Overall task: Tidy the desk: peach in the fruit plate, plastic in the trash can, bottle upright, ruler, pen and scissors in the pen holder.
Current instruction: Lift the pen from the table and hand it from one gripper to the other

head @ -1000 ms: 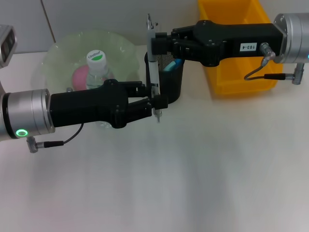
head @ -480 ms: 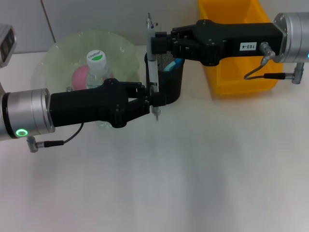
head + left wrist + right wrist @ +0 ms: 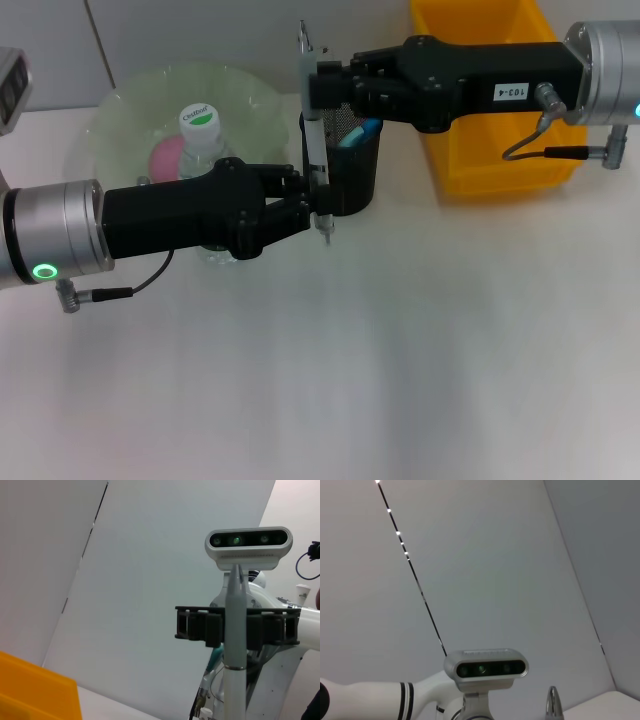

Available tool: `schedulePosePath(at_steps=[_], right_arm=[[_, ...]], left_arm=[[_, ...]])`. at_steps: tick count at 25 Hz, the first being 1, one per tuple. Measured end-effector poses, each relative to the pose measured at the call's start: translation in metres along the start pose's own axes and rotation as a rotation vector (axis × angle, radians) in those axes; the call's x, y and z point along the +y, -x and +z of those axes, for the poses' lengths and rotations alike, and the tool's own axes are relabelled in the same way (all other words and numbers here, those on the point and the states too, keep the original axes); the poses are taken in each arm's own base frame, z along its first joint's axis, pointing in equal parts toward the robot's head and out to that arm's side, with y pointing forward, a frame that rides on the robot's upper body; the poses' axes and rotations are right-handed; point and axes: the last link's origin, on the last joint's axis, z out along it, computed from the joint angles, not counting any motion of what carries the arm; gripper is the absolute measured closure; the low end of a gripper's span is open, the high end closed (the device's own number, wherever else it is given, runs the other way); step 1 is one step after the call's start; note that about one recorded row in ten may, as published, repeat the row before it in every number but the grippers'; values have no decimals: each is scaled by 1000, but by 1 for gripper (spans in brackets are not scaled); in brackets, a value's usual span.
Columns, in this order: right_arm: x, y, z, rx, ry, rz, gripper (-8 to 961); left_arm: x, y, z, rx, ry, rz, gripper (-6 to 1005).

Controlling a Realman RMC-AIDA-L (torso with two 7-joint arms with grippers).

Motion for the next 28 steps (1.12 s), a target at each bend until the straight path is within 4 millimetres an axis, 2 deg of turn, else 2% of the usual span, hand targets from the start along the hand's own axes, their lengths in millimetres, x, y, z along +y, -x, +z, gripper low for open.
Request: schedulePosePath(at_steps=[4,13,17,20,21,22,23,25,26,28], right_arm=[[0,0,2,7,4,-2,802],[0,3,-1,7,-5,-20,493],[3,5,-15,-4,-46,-105,346],[6,4,-36,-22,-119,-228,346],[6,4,-36,-22,-119,-228,346],[6,2,-45,-31,-152,-293,346],[6,2,-45,-31,-152,-293,345],[6,-11,-54,-20,-190,-439,345],[6,-11,-54,-20,-190,-439,345],[8,-29,-57,-17,-219,-608,345]], left_arm=[[0,0,0,1,0,-1,817],[-1,0,-1,-1,-5,-24,816],[-2,-3,-6,-2,-18,-93,816],[-1,-5,-9,-4,-15,-134,816],[-1,-5,-9,-4,-15,-134,817],[2,-9,-16,-10,-7,-250,817],[4,-13,-21,-17,-8,-322,817],[6,-18,-27,-33,-12,-428,817],[6,-18,-27,-33,-12,-428,817],[10,-24,-32,-58,-5,-542,817]])
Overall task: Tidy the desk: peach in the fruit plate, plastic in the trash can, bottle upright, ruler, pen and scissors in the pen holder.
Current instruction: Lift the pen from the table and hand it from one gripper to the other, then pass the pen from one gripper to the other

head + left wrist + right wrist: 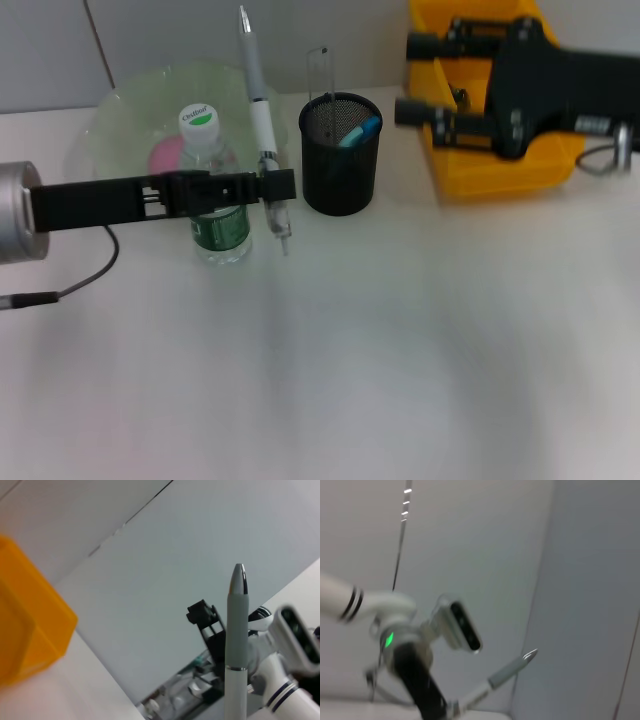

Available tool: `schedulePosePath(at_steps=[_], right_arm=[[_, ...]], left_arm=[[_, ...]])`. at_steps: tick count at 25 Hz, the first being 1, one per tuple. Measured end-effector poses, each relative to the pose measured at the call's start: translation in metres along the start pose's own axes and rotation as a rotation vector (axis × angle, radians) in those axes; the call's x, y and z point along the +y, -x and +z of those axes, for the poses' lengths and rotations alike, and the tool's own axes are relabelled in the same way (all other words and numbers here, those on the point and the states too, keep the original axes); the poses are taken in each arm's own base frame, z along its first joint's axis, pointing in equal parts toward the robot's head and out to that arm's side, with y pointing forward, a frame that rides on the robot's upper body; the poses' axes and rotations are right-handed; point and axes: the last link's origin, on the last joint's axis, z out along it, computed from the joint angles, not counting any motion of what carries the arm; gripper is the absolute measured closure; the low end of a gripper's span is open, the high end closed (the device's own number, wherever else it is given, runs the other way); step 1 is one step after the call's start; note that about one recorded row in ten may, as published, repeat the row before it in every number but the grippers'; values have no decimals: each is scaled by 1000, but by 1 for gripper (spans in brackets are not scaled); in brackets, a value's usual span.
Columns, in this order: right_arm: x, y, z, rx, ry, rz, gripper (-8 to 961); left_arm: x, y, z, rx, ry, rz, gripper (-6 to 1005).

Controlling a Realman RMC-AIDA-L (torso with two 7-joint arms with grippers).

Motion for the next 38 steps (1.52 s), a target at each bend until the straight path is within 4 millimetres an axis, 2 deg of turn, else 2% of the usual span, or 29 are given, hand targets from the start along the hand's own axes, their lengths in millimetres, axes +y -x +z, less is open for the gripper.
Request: schedulePosePath(at_steps=[1,2,6,7,8,9,12,16,17,20,22,32,38], right_arm=[[0,0,0,0,0,0,345],[5,-9,-1,-19,-36,-109,345],[9,-19,0,-56,-79,-226,345],[11,-22,1,-75,-101,-321,345],[11,-22,1,-75,-101,-321,345],[12,-23,2,-81,-110,-377,346],[19,-27,7,-99,-125,-558,346],[22,-30,12,-103,-124,-665,346],[23,-32,17,-113,-134,-748,346],[26,-34,21,-127,-148,-824,346],[30,-36,29,-144,-159,-939,345],[38,-39,51,-175,-144,-1215,346],[42,-40,61,-190,-153,-1315,348]], left_arm=[[0,0,0,0,0,0,817],[3,-1,-1,-16,6,-59,816],[4,-2,-1,-25,9,-98,816],[8,-5,0,-45,19,-172,816],[8,-5,0,-45,19,-172,816],[13,-7,1,-73,37,-265,816],[13,-8,-2,-71,41,-334,816],[14,-5,-1,-79,47,-379,816],[15,-4,1,-89,61,-406,816],[15,-3,4,-98,72,-432,816],[15,-2,6,-101,77,-457,816],[14,-1,10,-123,71,-511,817],[15,1,11,-136,72,-512,817]])
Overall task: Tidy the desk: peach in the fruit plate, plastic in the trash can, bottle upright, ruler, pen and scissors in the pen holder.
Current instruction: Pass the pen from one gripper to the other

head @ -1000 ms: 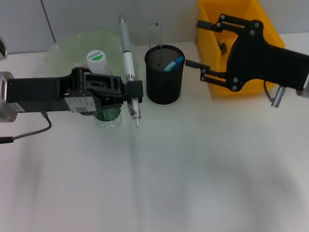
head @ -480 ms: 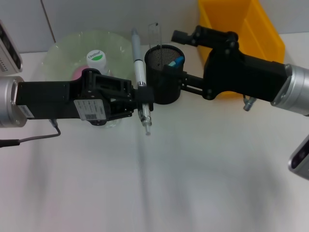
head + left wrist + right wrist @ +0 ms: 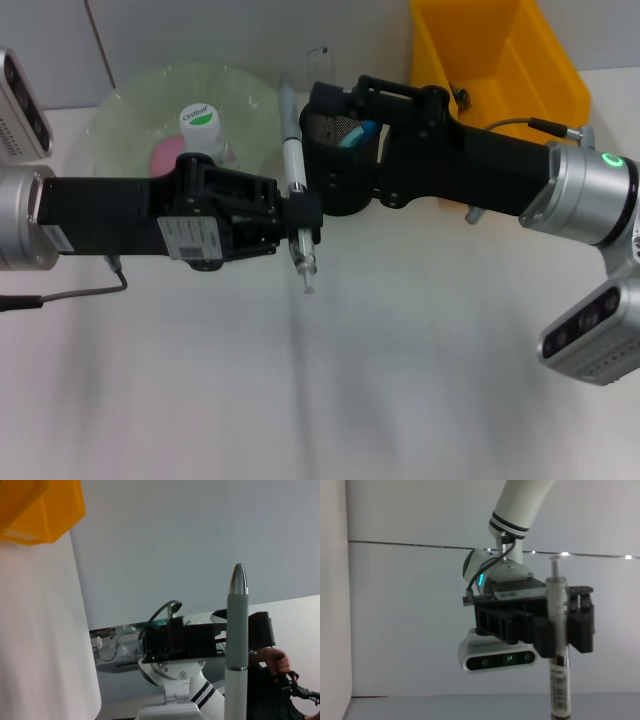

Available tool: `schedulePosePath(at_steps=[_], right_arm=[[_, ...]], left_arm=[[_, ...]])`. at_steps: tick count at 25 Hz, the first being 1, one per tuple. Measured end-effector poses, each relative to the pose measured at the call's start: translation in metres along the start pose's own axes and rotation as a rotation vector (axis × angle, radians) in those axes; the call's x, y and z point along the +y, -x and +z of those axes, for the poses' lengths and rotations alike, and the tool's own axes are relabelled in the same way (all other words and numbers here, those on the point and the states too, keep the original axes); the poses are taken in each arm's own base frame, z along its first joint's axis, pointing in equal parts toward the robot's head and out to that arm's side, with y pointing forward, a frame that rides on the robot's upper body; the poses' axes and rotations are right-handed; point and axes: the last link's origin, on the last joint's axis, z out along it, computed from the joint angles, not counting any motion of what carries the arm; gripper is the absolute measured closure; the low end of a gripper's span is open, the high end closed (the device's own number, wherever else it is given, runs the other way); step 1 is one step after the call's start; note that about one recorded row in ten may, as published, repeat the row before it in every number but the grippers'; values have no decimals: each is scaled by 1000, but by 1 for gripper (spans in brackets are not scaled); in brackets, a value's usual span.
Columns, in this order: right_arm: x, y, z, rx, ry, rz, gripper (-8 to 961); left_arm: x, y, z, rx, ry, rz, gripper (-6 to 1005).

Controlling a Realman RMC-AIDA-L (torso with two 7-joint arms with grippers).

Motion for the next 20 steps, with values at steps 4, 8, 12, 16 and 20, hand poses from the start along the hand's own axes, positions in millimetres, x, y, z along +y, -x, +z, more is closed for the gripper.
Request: schedulePosePath(at_steps=[4,8,12,16,20], right_arm=[[1,1,5,-16,-1,-54,348],[2,3,7,-29,2,-80,349],[1,5,8,-43,-8,-91,350],[1,9,7,-60,-22,-105,351],[3,12,7,-77,-14,-111,355]], left_arm=[[-3,3,0,-11,-6,-8,817],[-3,2,0,-10,-10,-6,817],[-3,2,-1,-10,-13,-5,817],[-4,2,-2,-7,-15,-5,817],[-4,2,-2,-6,-16,-5,817]])
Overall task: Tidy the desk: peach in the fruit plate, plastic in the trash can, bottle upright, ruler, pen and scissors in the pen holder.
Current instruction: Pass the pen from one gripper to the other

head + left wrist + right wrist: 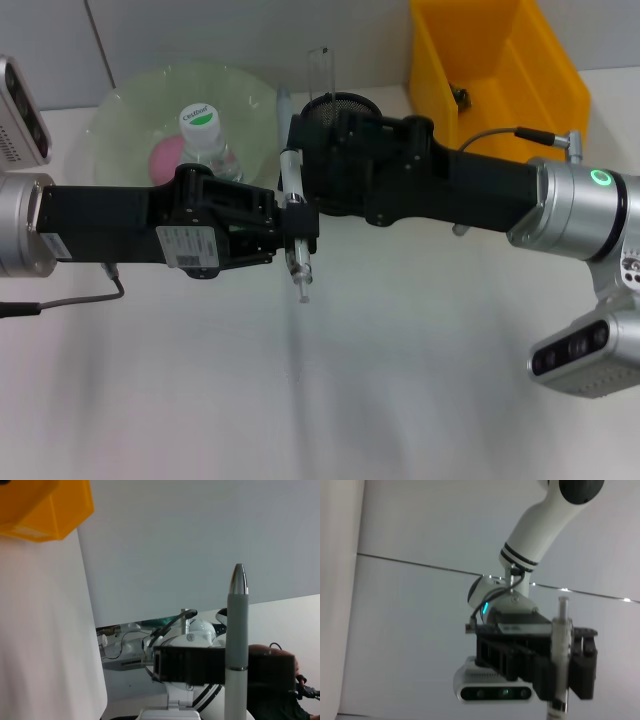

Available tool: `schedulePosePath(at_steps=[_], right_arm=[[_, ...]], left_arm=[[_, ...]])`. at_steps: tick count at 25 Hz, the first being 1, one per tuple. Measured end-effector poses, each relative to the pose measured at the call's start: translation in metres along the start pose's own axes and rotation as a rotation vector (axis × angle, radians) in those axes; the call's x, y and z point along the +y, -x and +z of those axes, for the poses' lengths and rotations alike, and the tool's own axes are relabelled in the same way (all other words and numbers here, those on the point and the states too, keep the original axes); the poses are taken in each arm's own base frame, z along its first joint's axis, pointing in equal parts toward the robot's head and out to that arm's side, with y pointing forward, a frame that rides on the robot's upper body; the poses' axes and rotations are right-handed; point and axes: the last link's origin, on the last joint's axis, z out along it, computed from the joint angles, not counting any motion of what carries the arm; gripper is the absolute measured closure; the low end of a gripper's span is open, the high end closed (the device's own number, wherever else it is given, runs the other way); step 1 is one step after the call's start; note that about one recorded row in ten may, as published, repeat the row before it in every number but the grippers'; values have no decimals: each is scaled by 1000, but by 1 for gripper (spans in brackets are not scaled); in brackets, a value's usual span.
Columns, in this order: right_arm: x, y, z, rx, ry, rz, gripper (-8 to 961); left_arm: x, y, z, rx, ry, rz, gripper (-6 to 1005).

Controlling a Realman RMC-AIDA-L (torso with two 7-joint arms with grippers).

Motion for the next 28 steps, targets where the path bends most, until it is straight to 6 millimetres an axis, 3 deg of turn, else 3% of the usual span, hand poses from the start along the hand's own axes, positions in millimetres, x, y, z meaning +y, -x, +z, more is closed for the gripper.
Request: schedulePosePath(at_steps=[28], right_arm=[[5,9,-2,-24,4,-15,577]], left_arm=[[-2,1,1,-11,-19,-5,816]])
